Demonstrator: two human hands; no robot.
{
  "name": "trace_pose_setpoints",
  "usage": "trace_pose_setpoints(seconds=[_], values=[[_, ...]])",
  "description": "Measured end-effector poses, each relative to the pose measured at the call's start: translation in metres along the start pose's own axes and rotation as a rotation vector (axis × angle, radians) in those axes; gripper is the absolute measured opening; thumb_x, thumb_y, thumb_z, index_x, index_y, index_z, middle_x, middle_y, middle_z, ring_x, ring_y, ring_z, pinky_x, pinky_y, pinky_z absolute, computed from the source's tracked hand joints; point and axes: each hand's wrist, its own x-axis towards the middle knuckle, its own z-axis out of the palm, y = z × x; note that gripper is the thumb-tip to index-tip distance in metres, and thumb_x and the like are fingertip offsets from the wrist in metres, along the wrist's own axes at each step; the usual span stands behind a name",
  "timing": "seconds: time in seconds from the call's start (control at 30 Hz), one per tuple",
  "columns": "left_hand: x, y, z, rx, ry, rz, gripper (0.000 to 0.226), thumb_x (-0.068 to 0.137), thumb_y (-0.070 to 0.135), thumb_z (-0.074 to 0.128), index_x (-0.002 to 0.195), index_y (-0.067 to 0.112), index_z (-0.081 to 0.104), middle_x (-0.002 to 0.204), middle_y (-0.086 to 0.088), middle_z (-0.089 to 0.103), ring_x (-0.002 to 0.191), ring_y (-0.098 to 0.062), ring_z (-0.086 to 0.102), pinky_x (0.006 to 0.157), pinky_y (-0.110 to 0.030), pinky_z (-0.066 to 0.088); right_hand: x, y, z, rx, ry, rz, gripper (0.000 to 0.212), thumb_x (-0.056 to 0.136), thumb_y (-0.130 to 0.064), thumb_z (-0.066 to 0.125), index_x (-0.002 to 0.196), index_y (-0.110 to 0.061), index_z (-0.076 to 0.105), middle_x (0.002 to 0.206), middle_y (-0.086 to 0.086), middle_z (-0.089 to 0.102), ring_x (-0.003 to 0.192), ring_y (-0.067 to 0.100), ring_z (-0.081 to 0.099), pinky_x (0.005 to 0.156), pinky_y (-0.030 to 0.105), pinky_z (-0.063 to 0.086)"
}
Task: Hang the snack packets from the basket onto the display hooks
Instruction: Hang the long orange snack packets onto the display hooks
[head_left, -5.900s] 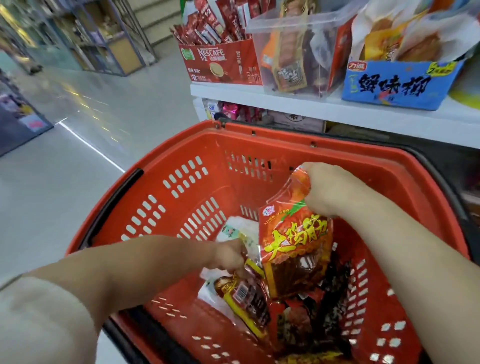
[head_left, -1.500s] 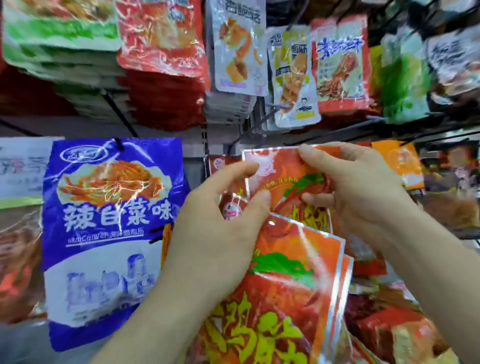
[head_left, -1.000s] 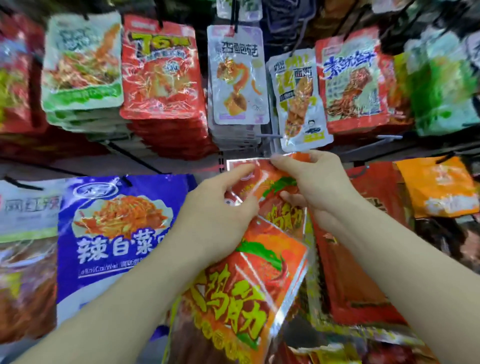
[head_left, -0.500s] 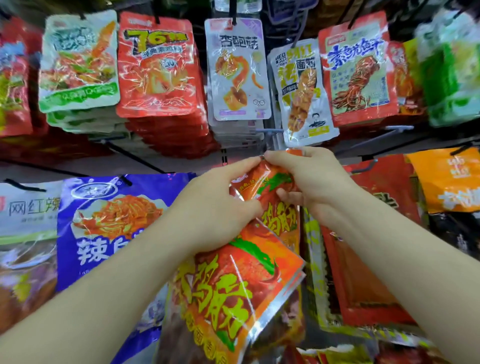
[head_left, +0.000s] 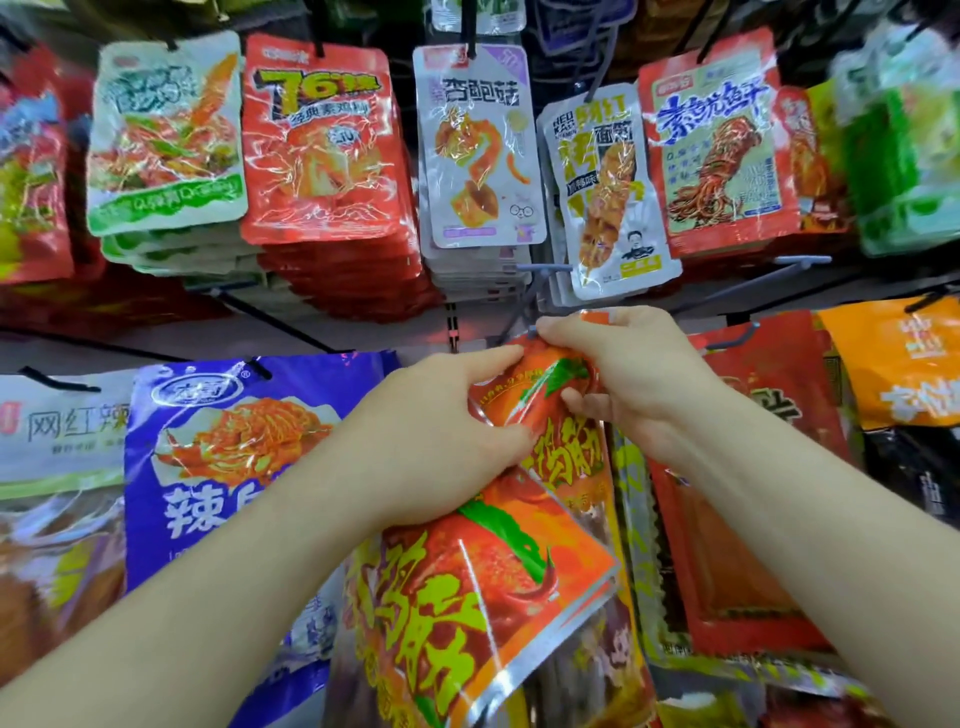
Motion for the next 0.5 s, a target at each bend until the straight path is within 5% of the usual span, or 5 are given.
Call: trace_pose_setpoints(seconds=[0.37, 0.5], values=[[0.02, -0.016, 0.018, -0.106, -0.012, -0.04, 0.071, 0.079, 0.031, 0.07, 0.14, 0.049, 0.039, 0.099, 0.015, 0.068, 0.083, -0.003, 0.066, 0.085, -0.027, 0.053, 0.004, 0.015, -0.006, -0.176, 0.039, 0.03, 0.023, 0.089, -0.027, 0.065, 0.111, -0.023, 0.056, 0.099, 0.002, 0.061, 0.07, 0.018, 0.061, 0.045, 0.027, 0.053], [0.027, -0.02, 0.024, -0.178, 0.03, -0.047, 0.071, 0.078, 0.029, 0.071, 0.137, 0.053, 0.04, 0.087, 0.014, 0.067, 0.071, -0.001, 0.063, 0.071, -0.018, 0.051, -0.001, 0.024, -0.017, -0.802, 0.296, -0.572, 0.046, 0.082, -0.017, 0.058, 0.126, -0.027, 0.048, 0.112, 0.001, 0.052, 0.098, 0.025, 0.058, 0.082, 0.043, 0.051]])
